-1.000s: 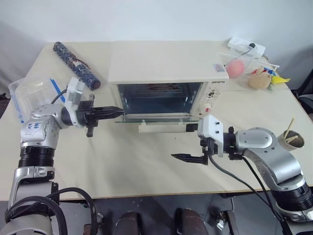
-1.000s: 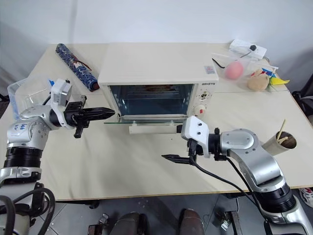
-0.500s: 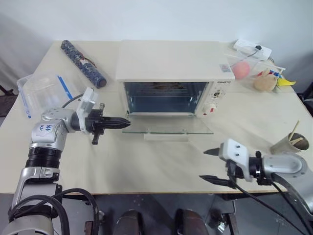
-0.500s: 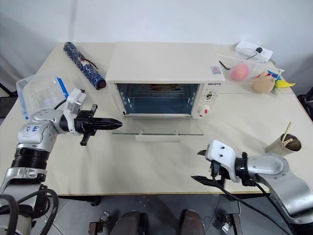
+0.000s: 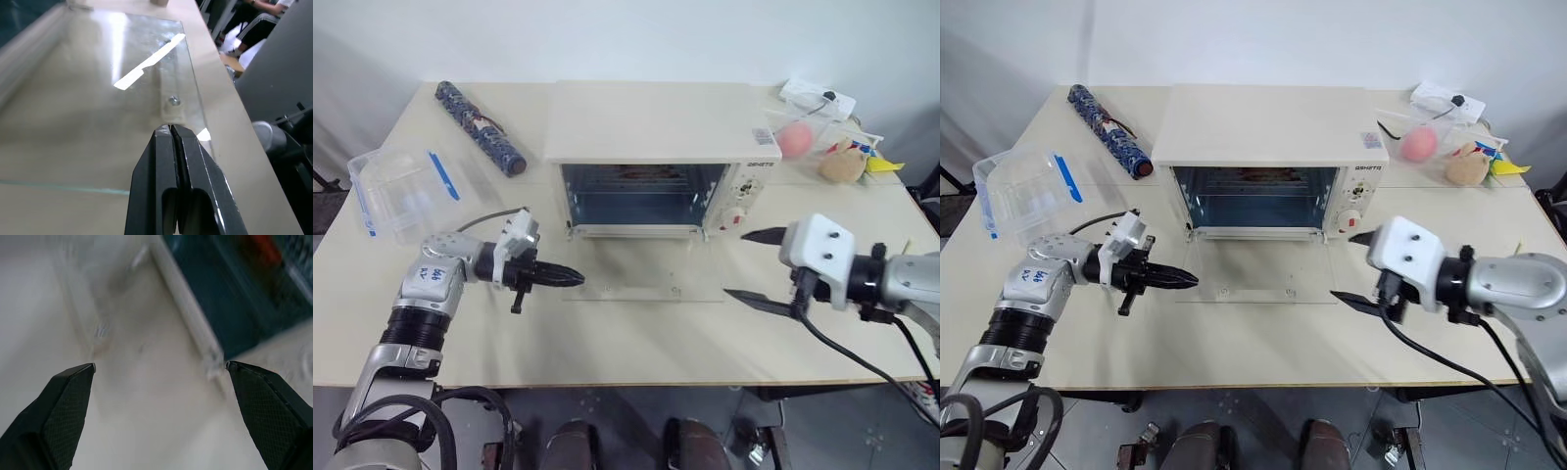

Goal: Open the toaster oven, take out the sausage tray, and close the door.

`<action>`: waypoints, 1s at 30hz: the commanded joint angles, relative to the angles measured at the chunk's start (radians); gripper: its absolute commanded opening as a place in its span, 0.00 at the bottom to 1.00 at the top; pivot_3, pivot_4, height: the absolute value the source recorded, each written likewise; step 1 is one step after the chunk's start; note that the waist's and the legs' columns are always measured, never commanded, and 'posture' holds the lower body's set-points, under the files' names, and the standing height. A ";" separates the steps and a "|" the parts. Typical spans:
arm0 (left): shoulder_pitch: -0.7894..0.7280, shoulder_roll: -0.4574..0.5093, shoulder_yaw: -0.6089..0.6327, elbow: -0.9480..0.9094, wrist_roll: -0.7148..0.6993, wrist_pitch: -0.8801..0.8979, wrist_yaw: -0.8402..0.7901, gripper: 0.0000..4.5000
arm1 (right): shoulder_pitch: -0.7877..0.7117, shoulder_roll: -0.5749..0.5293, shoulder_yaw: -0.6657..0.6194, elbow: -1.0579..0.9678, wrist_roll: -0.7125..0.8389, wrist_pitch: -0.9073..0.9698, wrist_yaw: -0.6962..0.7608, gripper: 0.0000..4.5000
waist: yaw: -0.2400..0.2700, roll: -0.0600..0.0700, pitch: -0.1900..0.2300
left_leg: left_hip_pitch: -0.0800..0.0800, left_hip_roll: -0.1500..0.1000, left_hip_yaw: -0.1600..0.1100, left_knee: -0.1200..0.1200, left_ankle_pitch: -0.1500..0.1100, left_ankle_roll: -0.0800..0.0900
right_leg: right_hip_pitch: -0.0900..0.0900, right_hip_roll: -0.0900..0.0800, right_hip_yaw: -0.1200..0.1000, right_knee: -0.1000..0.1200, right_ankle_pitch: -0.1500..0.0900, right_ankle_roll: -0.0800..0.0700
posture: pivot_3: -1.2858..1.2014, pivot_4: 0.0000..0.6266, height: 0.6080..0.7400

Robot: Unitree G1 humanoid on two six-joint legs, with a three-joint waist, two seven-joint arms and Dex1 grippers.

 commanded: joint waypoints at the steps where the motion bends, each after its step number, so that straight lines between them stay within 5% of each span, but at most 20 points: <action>1: 0.034 -0.010 -0.005 -0.055 0.028 -0.064 0.028 0.01 | -0.111 0.072 0.154 0.020 -0.101 -0.009 -0.081 1.00 | -0.009 0.000 0.000 | 0.000 0.000 0.000 0.000 0.000 0.000 | 0.000 0.000 0.000 0.000 0.000 0.000 | 0.52 0.24 1.00; 9: 0.107 -0.058 0.057 -0.103 0.010 -0.130 0.142 0.01 | -0.309 0.246 0.459 0.265 -0.438 -0.152 -0.215 1.00 | -0.015 0.000 0.000 | -0.002 0.000 0.001 0.000 0.000 0.000 | -0.005 0.000 0.001 0.004 0.000 0.000 | 0.52 0.24 1.00; 16: 0.180 -0.112 0.185 -0.240 -0.164 0.060 0.265 0.40 | -0.430 0.416 0.579 0.503 -0.713 -0.247 -0.395 1.00 | -0.030 0.000 0.000 | -0.004 0.000 0.002 0.000 0.001 -0.001 | -0.009 -0.001 0.002 0.007 0.000 0.000 | 0.52 0.24 1.00; 25: 0.259 -0.167 0.318 -0.421 -0.346 0.194 0.412 1.00 | -0.508 0.563 0.579 0.784 -0.871 -0.372 -0.537 1.00 | -0.042 0.000 0.000 | -0.005 0.001 0.000 -0.001 0.001 -0.002 | -0.009 0.000 0.001 0.008 0.000 0.000 | 0.52 0.24 1.00; 27: 0.259 -0.173 0.339 -0.443 -0.379 0.219 0.440 1.00 | -0.520 0.574 0.581 0.825 -0.891 -0.398 -0.542 1.00 | -0.043 0.000 0.000 | -0.005 0.001 0.001 -0.001 0.001 -0.002 | -0.009 0.000 0.002 0.008 0.000 0.000 | 0.52 0.24 1.00; 30: 0.254 -0.166 0.353 -0.457 -0.402 0.243 0.464 1.00 | -0.522 0.583 0.582 0.854 -0.915 -0.430 -0.545 0.87 | -0.044 0.000 0.000 | -0.004 0.001 0.000 -0.001 0.001 -0.002 | -0.009 0.000 0.001 0.008 0.000 0.000 | 0.52 0.24 1.00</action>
